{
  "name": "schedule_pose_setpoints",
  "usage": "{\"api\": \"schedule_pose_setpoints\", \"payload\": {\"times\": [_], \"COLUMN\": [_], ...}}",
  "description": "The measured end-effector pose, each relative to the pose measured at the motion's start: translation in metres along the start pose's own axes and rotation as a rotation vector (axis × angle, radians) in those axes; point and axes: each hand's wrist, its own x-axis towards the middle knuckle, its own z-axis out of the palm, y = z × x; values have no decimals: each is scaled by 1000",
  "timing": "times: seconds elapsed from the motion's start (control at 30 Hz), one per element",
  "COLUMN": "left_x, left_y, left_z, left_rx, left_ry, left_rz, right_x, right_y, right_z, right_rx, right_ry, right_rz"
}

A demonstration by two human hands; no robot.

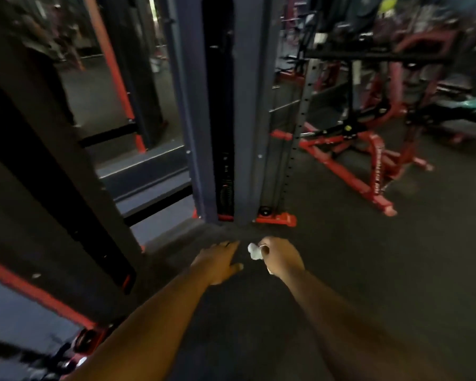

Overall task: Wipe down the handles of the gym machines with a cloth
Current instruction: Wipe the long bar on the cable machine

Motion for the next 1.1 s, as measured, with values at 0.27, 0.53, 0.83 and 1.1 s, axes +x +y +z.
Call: {"api": "schedule_pose_setpoints", "payload": {"times": [0.27, 0.53, 0.83, 1.1], "left_x": [109, 188, 221, 212], "left_y": [195, 375, 545, 641], "left_z": [-8, 5, 6, 6], "left_rx": [90, 222, 324, 380], "left_ry": [-82, -162, -222, -225], "left_rz": [339, 723, 1225, 1534], "right_x": [-31, -89, -157, -218], "right_y": [174, 296, 364, 383], "right_z": [-116, -193, -243, -276], "right_rx": [148, 268, 259, 245], "right_ry": [211, 367, 765, 941], "right_rz": [284, 599, 1030, 1299]}}
